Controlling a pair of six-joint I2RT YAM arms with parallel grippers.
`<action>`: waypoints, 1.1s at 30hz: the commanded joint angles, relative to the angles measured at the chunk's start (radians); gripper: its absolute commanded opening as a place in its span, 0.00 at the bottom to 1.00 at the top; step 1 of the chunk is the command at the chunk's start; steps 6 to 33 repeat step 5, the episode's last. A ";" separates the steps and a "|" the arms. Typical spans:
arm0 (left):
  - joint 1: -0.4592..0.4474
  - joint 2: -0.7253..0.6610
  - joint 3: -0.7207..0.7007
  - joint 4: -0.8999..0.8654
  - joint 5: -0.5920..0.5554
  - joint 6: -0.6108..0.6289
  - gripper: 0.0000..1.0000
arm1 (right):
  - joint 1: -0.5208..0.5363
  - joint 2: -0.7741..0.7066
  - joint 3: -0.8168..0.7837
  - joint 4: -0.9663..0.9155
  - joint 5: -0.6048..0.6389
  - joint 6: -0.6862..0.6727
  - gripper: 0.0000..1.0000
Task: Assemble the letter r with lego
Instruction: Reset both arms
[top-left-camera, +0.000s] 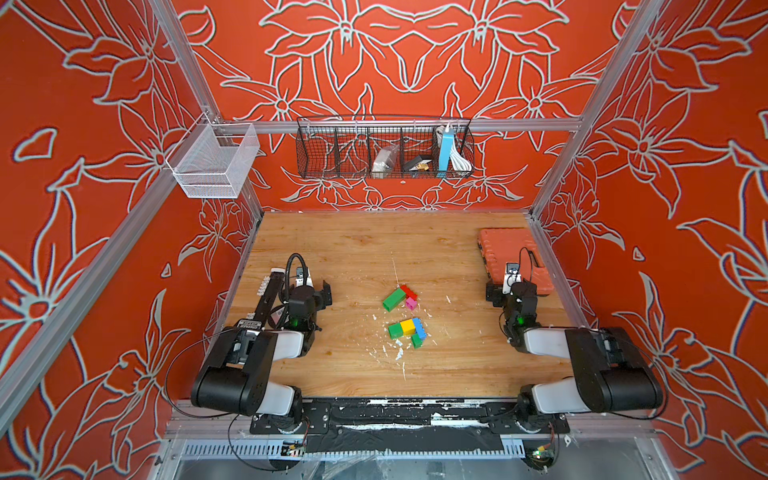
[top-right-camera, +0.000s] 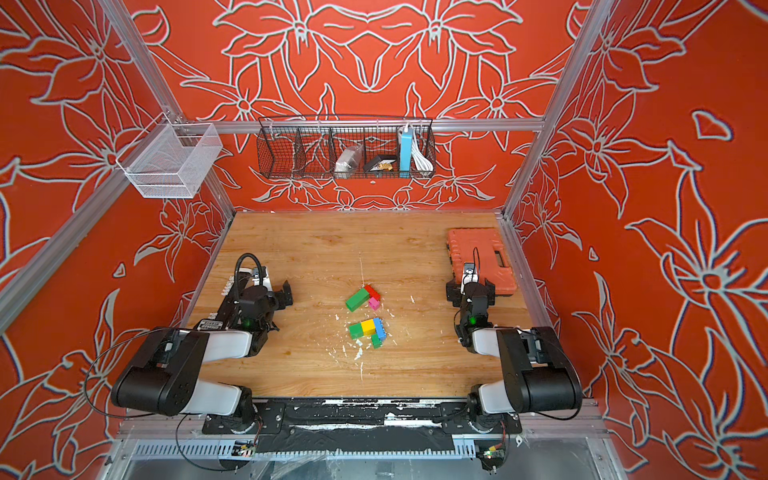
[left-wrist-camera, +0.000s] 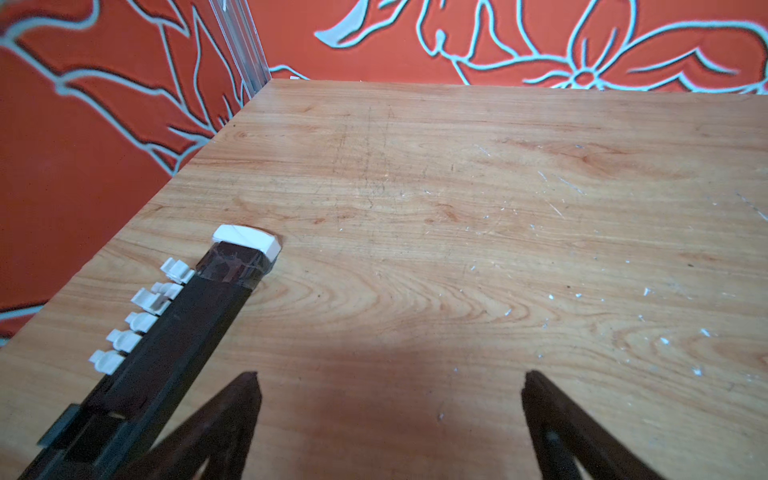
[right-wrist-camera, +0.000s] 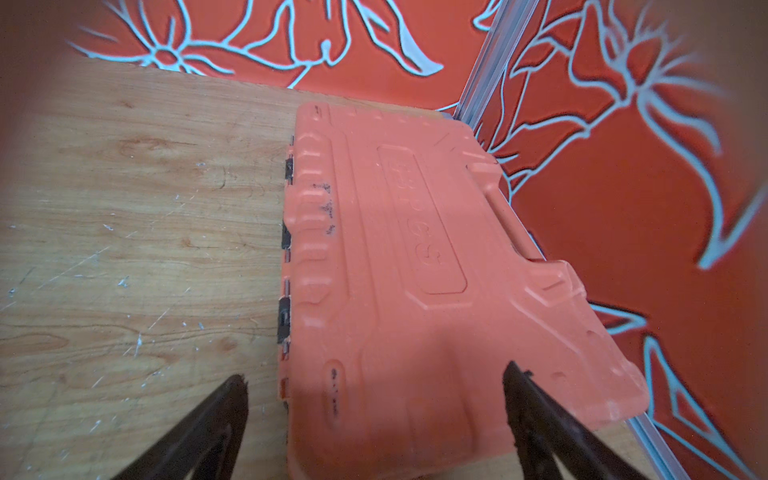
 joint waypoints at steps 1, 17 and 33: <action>-0.004 -0.003 -0.005 0.031 -0.011 0.018 0.99 | -0.003 -0.008 0.011 -0.012 0.000 0.015 0.98; -0.004 -0.008 -0.011 0.039 -0.012 0.019 0.99 | -0.004 -0.007 0.011 -0.012 0.000 0.015 0.98; -0.004 -0.008 -0.011 0.039 -0.012 0.019 0.99 | -0.004 -0.007 0.011 -0.012 0.000 0.015 0.98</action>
